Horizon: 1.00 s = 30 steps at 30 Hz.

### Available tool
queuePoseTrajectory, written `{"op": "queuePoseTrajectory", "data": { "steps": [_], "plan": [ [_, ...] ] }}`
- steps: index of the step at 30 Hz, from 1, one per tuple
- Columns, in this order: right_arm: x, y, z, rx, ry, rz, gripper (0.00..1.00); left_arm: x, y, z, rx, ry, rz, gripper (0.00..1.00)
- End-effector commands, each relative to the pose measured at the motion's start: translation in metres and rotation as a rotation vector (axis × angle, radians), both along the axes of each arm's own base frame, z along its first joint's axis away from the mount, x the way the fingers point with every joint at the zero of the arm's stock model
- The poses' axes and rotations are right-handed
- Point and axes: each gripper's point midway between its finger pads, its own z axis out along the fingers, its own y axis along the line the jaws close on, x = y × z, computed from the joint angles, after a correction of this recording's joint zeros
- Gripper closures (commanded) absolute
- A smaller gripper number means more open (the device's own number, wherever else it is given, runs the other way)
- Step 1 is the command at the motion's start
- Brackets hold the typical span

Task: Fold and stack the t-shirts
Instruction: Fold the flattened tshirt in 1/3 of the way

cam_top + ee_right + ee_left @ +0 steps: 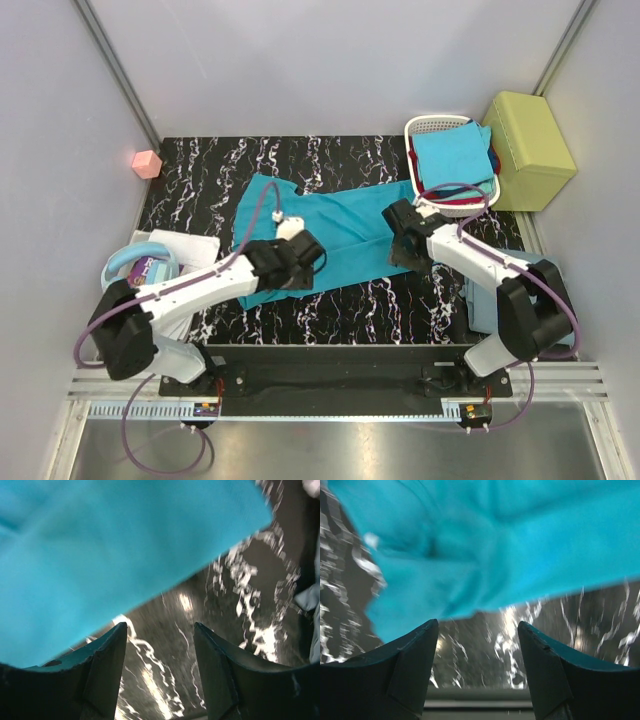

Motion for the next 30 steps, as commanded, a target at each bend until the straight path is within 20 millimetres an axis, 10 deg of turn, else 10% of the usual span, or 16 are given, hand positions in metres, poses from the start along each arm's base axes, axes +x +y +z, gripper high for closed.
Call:
{"op": "queuePoseTrajectory", "data": {
  "steps": [1,17,30],
  "plan": [
    [-0.015,0.004,0.001,0.04,-0.014,-0.017,0.37,-0.023,-0.016,-0.025,0.007,0.077,-0.034,0.3],
    [0.0,0.011,0.03,0.065,-0.085,0.017,0.36,-0.046,0.034,-0.081,0.08,0.215,0.14,0.3],
    [-0.004,0.008,0.046,0.078,-0.121,0.033,0.36,0.011,0.084,-0.067,0.191,0.198,0.271,0.3]
  ]
}}
